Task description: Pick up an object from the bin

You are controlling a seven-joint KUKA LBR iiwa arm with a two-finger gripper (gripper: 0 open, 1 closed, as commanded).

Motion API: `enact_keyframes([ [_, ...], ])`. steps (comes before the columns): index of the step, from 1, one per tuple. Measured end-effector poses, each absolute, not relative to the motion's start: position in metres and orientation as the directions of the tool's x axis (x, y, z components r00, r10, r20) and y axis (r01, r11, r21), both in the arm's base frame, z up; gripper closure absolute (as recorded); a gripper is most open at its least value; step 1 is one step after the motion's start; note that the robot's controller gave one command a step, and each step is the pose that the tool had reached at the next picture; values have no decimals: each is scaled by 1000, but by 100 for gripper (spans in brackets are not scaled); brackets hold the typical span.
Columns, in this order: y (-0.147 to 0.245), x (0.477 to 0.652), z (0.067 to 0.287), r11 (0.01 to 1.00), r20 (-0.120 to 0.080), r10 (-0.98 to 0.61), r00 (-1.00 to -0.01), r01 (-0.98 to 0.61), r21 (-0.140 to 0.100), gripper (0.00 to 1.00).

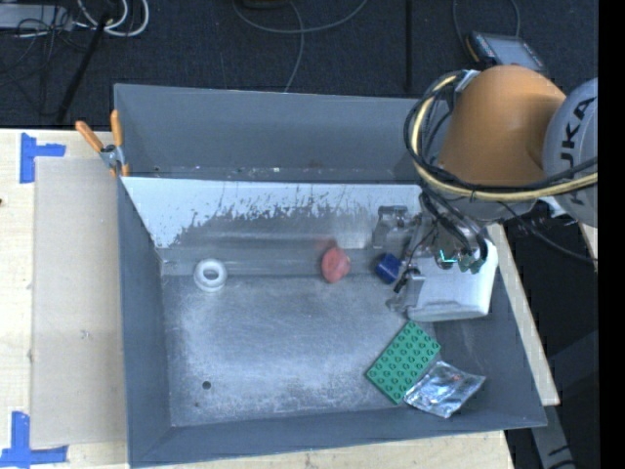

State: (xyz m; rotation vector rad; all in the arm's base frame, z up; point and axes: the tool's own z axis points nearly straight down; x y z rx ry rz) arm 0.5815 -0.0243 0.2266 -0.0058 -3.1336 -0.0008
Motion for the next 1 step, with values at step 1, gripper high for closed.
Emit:
enact_keyframes([
  [1, -89, 486, 126, 874, 8, -487, -874, -487, 5, 0],
])
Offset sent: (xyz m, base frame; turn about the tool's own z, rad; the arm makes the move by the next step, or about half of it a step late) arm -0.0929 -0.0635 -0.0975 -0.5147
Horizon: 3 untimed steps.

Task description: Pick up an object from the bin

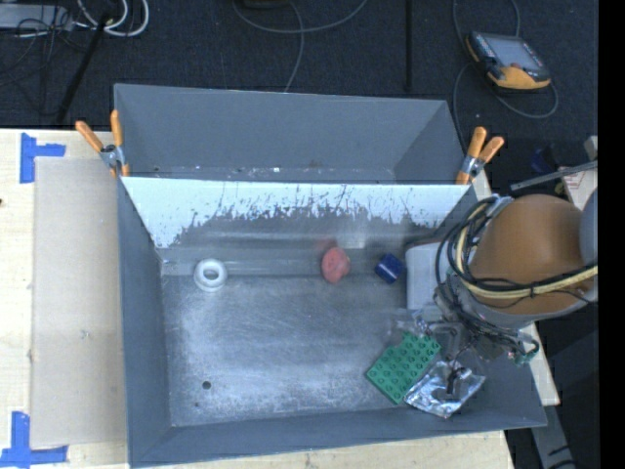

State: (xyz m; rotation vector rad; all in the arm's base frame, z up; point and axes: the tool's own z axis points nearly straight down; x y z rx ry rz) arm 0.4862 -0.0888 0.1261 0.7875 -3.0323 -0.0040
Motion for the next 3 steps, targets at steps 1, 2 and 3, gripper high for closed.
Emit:
enact_keyframes([
  [1, -93, 498, 67, 847, 0, -531, -847, -531, 3, 0],
  [2, -113, 492, 70, 922, -4, -386, -922, -386, 1, 0],
  [3, -113, 493, 72, 921, -6, -390, -921, -390, -1, 100],
])
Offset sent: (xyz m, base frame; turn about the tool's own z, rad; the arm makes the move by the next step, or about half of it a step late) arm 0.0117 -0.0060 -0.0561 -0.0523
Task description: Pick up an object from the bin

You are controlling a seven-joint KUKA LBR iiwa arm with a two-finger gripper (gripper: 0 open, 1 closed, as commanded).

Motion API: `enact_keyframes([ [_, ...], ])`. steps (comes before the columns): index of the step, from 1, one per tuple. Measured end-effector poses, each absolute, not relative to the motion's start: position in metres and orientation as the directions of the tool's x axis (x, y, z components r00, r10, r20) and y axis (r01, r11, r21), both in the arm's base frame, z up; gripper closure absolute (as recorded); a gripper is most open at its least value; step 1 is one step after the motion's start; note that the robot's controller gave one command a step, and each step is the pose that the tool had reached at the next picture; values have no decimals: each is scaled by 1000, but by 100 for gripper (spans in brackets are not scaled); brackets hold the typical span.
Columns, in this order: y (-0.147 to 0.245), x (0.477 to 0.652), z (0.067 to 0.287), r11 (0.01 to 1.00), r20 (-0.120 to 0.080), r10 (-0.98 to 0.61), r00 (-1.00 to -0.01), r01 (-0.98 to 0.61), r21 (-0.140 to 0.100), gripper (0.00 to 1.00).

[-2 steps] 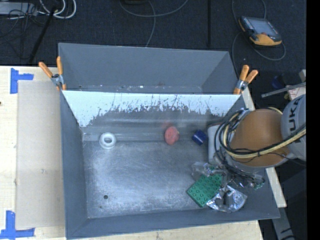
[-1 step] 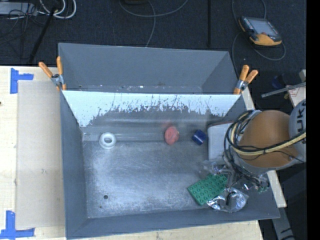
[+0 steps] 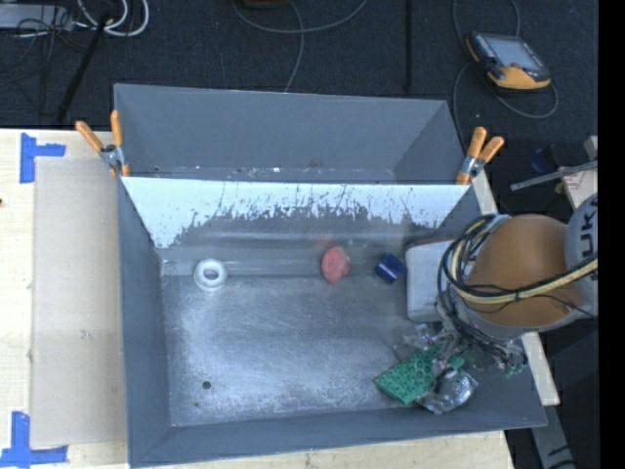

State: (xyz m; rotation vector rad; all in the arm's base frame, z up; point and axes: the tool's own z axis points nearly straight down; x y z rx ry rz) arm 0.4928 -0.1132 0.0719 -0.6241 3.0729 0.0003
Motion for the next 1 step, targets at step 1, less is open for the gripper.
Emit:
enact_keyframes([
  [1, -102, 509, 224, 898, -8, -440, -898, -440, -5, 100],
])
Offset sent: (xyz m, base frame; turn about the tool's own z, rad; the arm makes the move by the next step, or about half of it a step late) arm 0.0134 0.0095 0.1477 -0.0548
